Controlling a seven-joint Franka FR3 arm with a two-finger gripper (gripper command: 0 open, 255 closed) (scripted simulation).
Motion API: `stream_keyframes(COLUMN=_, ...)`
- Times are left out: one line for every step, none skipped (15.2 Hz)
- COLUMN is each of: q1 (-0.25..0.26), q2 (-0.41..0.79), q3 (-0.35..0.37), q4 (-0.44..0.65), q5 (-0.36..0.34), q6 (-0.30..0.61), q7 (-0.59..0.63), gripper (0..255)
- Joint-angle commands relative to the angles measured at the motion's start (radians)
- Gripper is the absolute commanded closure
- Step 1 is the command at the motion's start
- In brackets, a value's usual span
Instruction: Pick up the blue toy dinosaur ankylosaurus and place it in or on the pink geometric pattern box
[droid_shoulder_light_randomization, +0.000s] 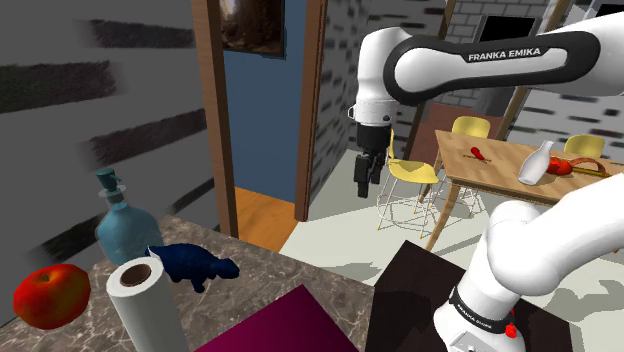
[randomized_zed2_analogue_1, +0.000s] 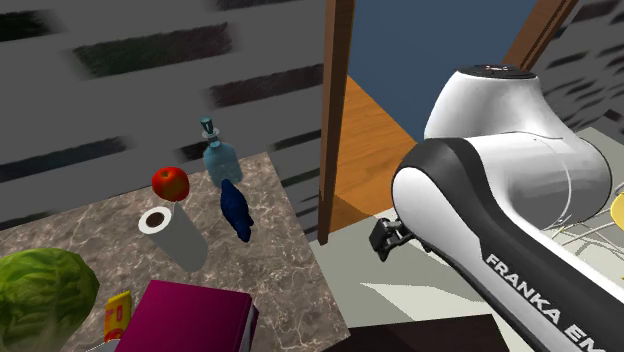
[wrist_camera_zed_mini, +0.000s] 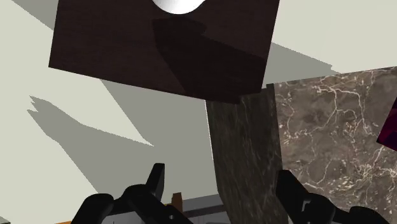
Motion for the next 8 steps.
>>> stream_keyframes(q1=0.017, q2=0.028, q3=0.040, q4=0.007, q5=0.027, q6=0.037, q7=0.047, gripper=0)
stream_keyframes(q1=0.024, q2=0.051, q3=0.058, q4=0.018, q5=0.037, q6=0.057, q7=0.067, gripper=0)
stream_keyframes(q1=0.030, q2=0.074, q3=0.077, q4=0.029, q5=0.045, q6=0.077, q7=0.087, gripper=0)
stream_keyframes(q1=0.035, q2=0.099, q3=0.095, q4=0.042, q5=0.053, q6=0.096, q7=0.107, gripper=0)
stream_keyframes(q1=0.040, q2=0.125, q3=0.113, q4=0.056, q5=0.059, q6=0.115, q7=0.127, gripper=0)
stream_keyframes(q1=0.045, q2=0.151, q3=0.130, q4=0.072, q5=0.063, q6=0.134, q7=0.148, gripper=0)
stream_keyframes(q1=0.049, q2=0.178, q3=0.148, q4=0.088, q5=0.066, q6=0.152, q7=0.169, gripper=0)
stream_keyframes(q1=0.053, q2=0.206, q3=0.165, q4=0.106, q5=0.068, q6=0.170, q7=0.190, gripper=0)
